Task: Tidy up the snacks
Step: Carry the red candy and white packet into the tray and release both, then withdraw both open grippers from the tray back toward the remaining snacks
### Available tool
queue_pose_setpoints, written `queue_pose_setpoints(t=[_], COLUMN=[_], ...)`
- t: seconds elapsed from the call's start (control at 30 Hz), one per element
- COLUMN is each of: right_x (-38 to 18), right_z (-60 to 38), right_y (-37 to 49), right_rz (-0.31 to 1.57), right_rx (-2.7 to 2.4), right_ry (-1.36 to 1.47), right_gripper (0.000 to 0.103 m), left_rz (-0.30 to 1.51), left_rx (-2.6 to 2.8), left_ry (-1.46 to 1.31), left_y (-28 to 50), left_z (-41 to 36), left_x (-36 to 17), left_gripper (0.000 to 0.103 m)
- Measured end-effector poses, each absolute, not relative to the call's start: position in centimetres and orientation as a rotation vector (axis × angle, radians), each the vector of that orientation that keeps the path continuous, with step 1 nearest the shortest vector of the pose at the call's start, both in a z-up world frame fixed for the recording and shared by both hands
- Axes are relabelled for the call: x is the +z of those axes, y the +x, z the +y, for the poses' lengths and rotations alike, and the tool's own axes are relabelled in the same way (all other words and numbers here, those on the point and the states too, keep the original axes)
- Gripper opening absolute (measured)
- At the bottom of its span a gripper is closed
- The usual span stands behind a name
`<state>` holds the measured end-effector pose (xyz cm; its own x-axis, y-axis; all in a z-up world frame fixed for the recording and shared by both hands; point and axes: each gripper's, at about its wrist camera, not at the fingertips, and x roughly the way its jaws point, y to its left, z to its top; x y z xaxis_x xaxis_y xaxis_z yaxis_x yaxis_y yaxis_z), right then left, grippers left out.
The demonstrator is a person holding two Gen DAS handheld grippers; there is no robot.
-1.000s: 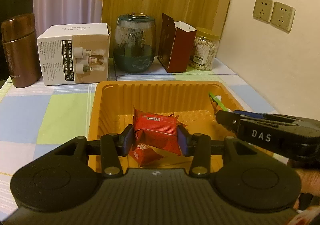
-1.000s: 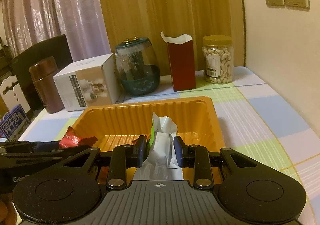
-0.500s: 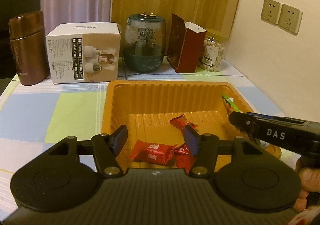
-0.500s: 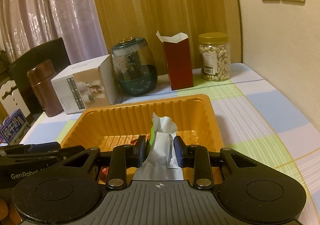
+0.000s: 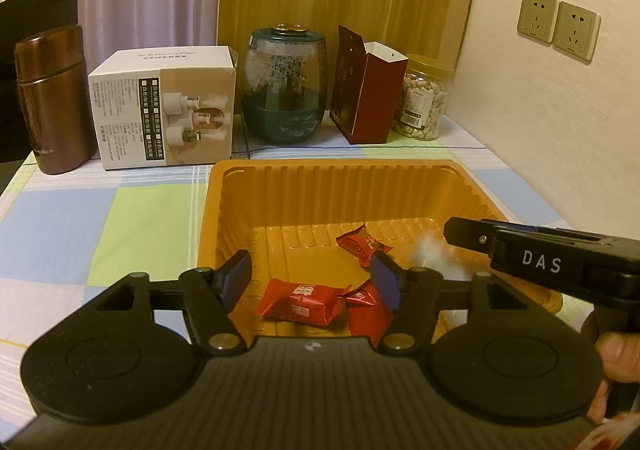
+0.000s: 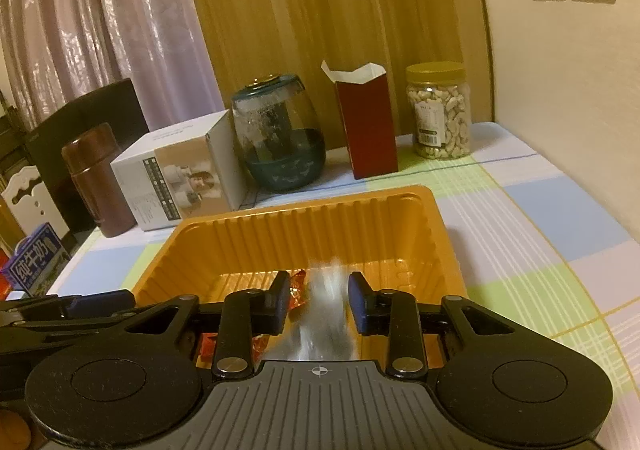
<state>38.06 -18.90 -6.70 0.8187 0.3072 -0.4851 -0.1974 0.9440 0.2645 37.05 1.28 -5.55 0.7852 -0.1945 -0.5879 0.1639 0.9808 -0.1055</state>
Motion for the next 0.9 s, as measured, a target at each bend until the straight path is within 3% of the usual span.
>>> queue_pose_setpoints(t=[0.9], right_x=[-5.2], right_z=[-19.6], right_y=[35.8], right_rz=[0.487], right_rx=[0.245], right_ry=[0.181], right_gripper=[0.043], left_rz=[0.595], left_rx=[-0.177], left_ry=[-0.038], left_y=[34.3], left_z=[1.5], left_x=[-4.1], left_gripper=[0.065])
